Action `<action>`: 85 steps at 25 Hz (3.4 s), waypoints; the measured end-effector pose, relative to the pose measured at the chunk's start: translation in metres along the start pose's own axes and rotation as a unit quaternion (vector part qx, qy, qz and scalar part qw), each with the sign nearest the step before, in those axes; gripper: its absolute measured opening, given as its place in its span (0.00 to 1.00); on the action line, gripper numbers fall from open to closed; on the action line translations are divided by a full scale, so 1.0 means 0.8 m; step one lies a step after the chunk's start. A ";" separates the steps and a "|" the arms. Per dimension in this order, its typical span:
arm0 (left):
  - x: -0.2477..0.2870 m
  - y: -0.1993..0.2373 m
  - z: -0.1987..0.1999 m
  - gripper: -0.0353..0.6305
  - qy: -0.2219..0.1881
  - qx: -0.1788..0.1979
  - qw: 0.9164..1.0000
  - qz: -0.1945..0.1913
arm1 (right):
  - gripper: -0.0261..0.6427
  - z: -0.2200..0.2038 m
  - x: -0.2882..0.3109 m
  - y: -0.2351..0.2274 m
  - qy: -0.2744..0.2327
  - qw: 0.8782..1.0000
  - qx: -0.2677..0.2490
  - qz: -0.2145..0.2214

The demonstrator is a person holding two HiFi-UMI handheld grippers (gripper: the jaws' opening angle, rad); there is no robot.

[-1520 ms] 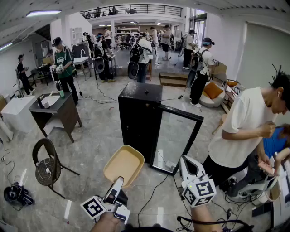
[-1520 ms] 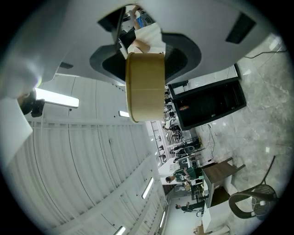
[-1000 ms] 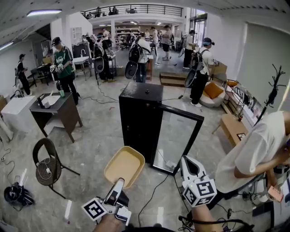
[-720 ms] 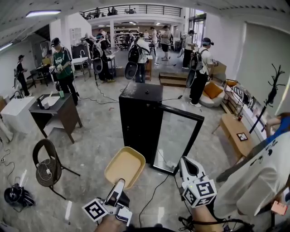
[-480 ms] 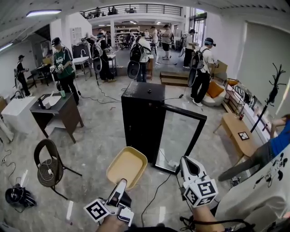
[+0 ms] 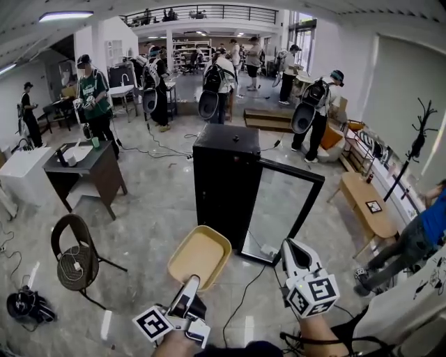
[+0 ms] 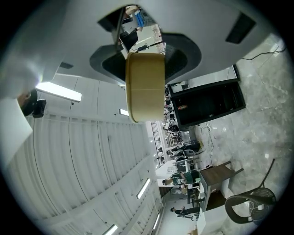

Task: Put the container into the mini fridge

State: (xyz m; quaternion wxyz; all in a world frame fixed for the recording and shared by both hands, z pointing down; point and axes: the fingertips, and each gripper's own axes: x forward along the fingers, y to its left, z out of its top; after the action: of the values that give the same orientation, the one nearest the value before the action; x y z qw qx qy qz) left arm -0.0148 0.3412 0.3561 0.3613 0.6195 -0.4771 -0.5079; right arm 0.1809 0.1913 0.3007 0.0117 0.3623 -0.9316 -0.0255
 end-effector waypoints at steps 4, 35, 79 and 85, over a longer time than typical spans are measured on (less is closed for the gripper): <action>-0.007 0.004 0.015 0.40 0.007 -0.003 1.000 -0.005 | 0.06 -0.004 0.002 0.021 0.001 1.000 -0.007 -0.006; 0.167 0.070 0.038 0.40 0.002 0.012 0.999 0.034 | 0.06 -0.017 0.178 -0.104 -0.007 1.000 0.003 0.027; 0.469 0.286 0.108 0.40 0.040 -0.028 0.996 0.075 | 0.06 -0.049 0.461 -0.249 0.018 0.998 -0.026 0.054; 0.522 0.361 0.131 0.40 0.054 -0.052 0.994 0.083 | 0.06 -0.064 0.512 -0.264 0.033 0.999 -0.018 0.032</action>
State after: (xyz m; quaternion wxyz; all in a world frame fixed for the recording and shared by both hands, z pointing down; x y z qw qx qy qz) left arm -0.1694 -0.1371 0.4830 0.4593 0.5844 -0.4794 -0.4666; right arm 0.0232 -0.2432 0.3414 0.0493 0.3325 -0.9413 -0.0299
